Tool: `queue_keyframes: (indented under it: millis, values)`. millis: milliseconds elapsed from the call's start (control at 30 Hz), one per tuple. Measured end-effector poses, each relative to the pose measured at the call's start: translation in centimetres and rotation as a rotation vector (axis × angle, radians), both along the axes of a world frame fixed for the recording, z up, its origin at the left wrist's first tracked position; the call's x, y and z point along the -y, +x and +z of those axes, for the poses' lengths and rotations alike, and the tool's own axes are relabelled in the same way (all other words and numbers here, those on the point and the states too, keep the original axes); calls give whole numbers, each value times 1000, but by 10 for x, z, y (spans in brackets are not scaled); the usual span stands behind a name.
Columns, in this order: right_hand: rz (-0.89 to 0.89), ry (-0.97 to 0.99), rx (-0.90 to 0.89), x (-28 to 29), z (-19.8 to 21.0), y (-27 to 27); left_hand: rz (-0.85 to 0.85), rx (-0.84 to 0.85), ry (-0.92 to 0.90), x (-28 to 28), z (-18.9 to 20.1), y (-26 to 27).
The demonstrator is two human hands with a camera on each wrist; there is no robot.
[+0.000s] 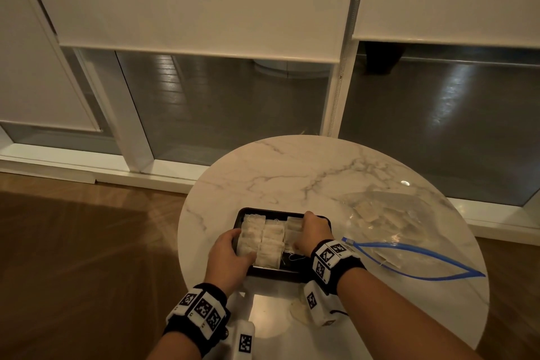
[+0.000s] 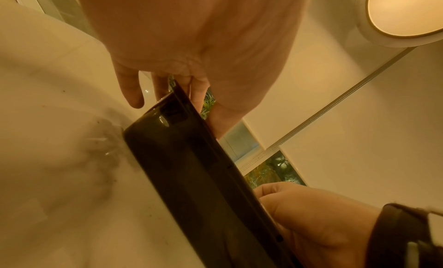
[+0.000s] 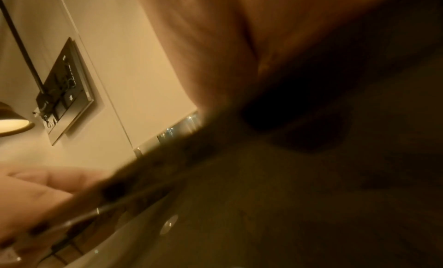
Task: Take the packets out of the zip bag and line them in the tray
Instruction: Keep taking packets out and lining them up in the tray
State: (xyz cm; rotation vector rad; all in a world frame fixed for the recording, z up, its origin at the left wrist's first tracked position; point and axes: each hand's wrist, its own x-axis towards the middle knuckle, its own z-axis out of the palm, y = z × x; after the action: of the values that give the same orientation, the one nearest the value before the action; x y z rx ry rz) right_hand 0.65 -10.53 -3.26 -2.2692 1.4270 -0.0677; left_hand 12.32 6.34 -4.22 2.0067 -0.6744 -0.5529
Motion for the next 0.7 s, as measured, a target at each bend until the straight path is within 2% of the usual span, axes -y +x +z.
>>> queue_keyframes:
  millis: [133, 267, 433, 533, 633, 700]
  values:
    - [-38, 57, 76, -1, 5, -7, 10, -4, -2, 1, -4, 0]
    - [-99, 74, 228, -2, 11, -21, 18, 17, -10, 3, -5, -1]
    - [-284, 134, 564, -8, 19, -46, 126, 237, 113, 7, 1, -5]
    - [-413, 229, 794, -12, 24, -67, 157, 242, 23, 14, 19, -19]
    - [-551, 311, 985, -12, 22, -91, 68, 254, -105, 29, 30, -41]
    - [-634, 318, 1071, -14, 21, -106, 5, 272, -124, 39, 31, -55]
